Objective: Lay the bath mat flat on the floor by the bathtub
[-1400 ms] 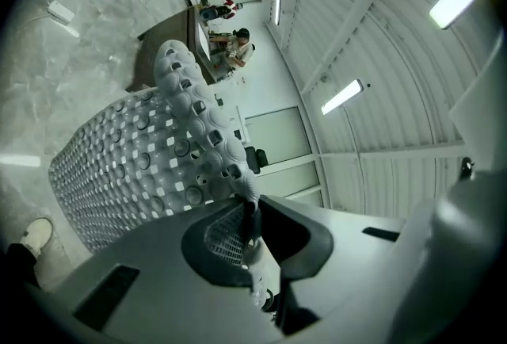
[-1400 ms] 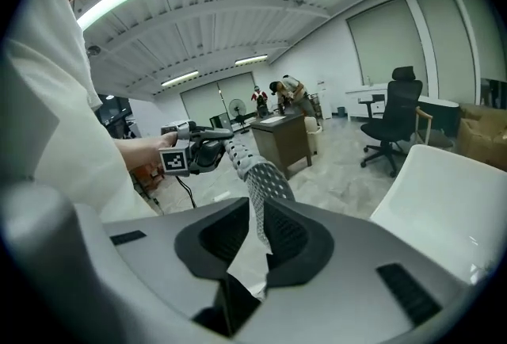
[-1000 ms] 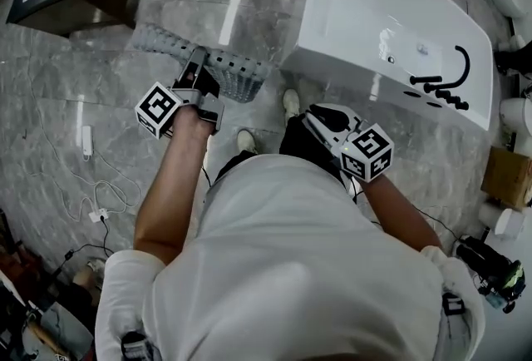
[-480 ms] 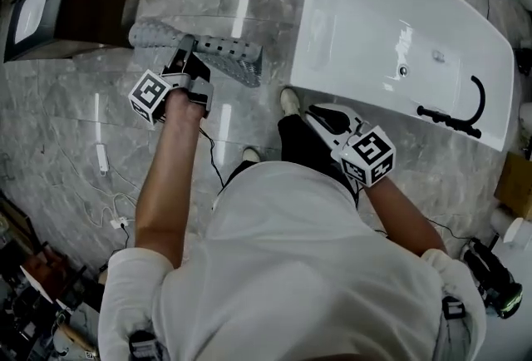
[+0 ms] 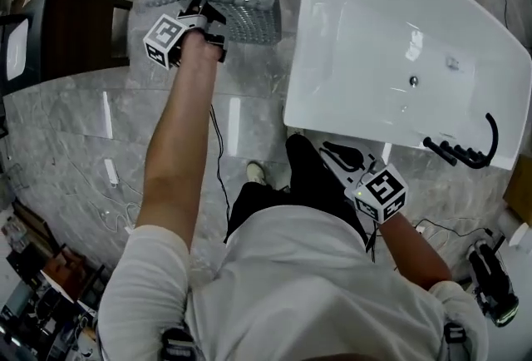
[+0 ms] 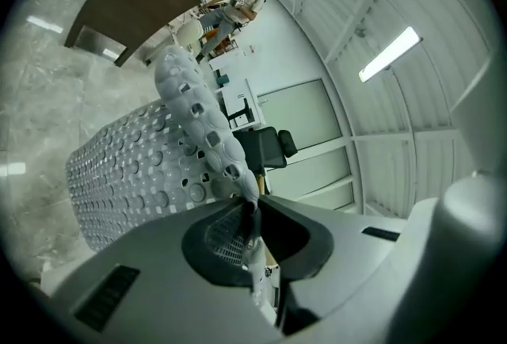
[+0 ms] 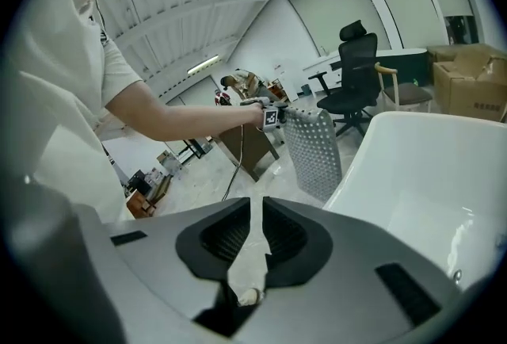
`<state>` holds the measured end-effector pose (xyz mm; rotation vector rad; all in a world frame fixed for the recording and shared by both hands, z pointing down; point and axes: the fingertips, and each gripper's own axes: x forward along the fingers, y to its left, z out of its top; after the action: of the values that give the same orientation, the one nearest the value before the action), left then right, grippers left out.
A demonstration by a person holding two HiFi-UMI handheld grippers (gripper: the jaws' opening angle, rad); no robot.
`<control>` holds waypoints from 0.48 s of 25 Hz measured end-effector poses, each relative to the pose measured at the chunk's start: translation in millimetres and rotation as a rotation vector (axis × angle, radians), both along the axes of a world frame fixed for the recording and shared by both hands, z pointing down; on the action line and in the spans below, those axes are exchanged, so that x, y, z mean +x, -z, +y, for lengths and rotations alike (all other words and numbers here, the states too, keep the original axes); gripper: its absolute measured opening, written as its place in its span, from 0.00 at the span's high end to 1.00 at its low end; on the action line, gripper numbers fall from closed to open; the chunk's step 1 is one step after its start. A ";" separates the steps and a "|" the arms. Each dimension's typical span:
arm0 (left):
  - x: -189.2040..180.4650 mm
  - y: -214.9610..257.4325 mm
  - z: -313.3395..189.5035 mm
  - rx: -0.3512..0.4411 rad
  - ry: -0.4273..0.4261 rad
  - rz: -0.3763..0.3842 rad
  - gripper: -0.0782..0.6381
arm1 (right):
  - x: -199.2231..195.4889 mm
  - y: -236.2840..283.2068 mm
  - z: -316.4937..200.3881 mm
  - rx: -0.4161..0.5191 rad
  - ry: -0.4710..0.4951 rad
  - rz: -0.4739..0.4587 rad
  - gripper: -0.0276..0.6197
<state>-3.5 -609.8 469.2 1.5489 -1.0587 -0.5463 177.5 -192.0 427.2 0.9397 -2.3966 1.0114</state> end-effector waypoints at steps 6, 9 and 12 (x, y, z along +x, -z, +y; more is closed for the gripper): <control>52.2 -37.0 -106.4 0.048 -0.015 0.012 0.84 | 13.8 -19.7 -19.7 -0.061 -0.078 -0.019 0.87; 82.5 -49.5 -139.5 0.094 -0.031 0.032 0.84 | 24.1 -31.4 -21.4 -0.099 -0.111 -0.035 0.87; 101.3 -83.8 -151.8 0.119 -0.044 0.032 0.84 | 27.3 -44.8 -18.0 -0.138 -0.124 -0.065 0.87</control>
<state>97.8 -761.6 552.9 1.6578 -0.9800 -0.6113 204.8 -210.0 472.0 1.0302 -2.3092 1.2540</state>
